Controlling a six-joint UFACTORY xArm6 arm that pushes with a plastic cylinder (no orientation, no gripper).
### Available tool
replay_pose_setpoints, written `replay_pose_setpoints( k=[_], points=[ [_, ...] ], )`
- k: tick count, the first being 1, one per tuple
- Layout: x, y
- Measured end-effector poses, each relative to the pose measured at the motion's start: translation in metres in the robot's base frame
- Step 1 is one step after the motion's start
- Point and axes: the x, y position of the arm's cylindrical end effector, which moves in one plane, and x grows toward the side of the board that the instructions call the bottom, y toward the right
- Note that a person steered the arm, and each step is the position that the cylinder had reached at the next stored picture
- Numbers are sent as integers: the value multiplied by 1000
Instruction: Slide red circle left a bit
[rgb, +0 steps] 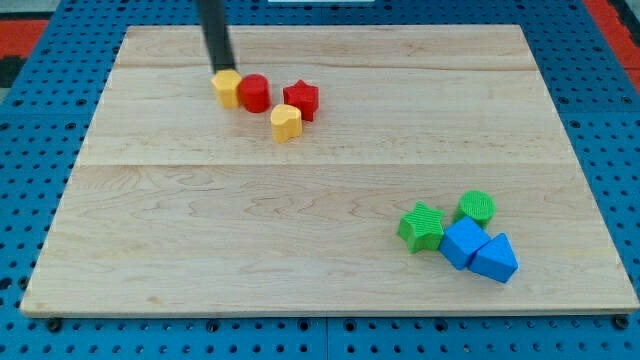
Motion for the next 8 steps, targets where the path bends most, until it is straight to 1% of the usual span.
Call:
replay_pose_setpoints(
  k=[1,2,3,4,5,6,7,8],
  points=[
    [-13,-15],
    [-16,-43],
    [21,-20],
    [41,13],
    [45,-28],
    [67,-67],
    [102,-25],
    [101,17]
  ],
)
